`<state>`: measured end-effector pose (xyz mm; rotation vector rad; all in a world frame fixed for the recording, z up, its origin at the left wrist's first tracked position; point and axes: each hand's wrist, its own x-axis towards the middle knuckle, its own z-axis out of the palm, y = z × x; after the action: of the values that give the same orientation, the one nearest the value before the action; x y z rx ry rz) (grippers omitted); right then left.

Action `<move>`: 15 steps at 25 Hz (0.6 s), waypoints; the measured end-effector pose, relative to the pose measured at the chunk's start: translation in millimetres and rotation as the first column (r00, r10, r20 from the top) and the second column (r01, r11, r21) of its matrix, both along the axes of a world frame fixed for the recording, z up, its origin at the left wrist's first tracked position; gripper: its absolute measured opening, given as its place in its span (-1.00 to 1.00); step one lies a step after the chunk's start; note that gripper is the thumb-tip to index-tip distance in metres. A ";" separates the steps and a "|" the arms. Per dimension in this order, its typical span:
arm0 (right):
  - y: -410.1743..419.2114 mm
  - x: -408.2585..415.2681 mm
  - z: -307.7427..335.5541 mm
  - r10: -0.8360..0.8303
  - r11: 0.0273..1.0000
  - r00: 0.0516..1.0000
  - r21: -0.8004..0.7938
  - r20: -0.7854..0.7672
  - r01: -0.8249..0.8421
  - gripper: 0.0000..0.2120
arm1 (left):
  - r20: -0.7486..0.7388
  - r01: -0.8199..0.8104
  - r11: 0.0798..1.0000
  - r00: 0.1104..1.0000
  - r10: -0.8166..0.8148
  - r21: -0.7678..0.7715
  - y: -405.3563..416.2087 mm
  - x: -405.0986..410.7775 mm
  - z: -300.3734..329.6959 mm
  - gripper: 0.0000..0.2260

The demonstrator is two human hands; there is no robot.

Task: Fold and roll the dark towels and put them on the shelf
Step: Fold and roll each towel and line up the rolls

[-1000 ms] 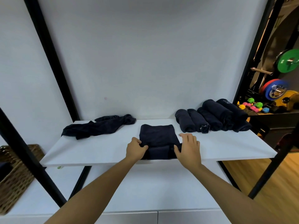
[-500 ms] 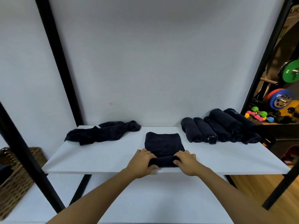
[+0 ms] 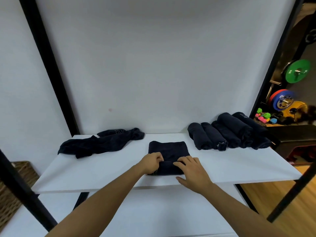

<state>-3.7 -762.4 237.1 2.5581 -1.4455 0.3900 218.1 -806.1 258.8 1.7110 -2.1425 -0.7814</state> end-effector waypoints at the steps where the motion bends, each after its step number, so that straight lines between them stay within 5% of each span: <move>1: -4.0 0.3 -1.2 -0.031 0.999 0.999 0.021 -0.017 0.031 -0.57 | -0.021 -0.012 1.000 1.000 0.012 -0.001 -3.1 0.3 0.7 -0.85; 4: -13.3 5.8 0.2 -0.092 0.990 0.995 0.101 -0.024 0.094 -0.65 | 0.048 -0.009 0.970 0.999 0.021 -0.242 0.1 1.8 4.1 -0.93; 7: -24.8 12.7 11.0 -0.108 0.969 0.994 0.226 0.009 0.103 -0.67 | 0.300 0.219 0.889 0.949 -0.098 -0.402 14.7 7.8 2.2 -0.62; 9: -34.1 15.8 20.5 -0.144 0.921 0.989 0.371 0.044 0.118 -0.70 | 0.361 0.257 0.910 0.923 -0.132 -0.324 15.0 11.4 -1.3 -0.56; 11: -41.2 18.7 21.3 -0.202 0.892 0.969 0.435 0.143 0.121 -0.72 | 0.272 0.180 0.960 0.955 -0.119 -0.213 3.2 11.9 1.8 -0.67; 13: -39.4 22.9 13.0 -0.216 0.949 0.938 0.284 0.272 0.137 -0.62 | 0.192 0.128 0.991 0.974 -0.117 -0.048 -16.7 11.6 8.5 -0.76; 15: -33.0 27.8 -3.8 -0.149 0.986 0.966 0.105 0.210 0.129 -0.48 | 0.123 0.108 0.989 0.985 -0.121 0.103 -36.8 12.1 11.1 -0.76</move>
<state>24.1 -795.5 233.3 2.5280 -1.7445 0.6114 230.2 -843.0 270.0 1.7416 -2.3433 -0.8379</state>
